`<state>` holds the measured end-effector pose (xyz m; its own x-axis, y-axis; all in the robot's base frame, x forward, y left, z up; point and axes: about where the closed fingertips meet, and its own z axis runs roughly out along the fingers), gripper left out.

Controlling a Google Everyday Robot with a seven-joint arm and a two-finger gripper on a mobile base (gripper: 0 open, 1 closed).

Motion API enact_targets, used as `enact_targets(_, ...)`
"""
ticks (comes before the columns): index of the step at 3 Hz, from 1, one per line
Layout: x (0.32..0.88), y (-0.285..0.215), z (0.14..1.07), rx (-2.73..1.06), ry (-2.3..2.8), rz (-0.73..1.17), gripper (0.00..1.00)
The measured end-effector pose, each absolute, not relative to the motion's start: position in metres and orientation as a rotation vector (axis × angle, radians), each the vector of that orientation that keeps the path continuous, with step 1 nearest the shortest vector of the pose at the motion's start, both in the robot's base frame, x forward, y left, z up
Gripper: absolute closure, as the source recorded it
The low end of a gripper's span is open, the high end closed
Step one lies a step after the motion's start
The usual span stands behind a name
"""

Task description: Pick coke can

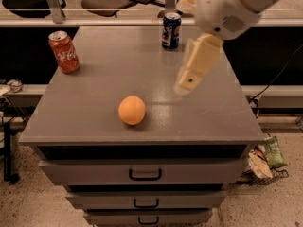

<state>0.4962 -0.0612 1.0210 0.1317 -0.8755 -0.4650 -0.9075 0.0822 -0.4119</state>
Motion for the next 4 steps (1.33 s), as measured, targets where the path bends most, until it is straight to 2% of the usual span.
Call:
enact_targets(2, 0.519, 0.097, 1.023, -1.765, 1.415, 0.325, 0.00)
enact_targets(4, 0.529, 0.111, 1.019, -1.719, 1.402, 0.335, 0.00)
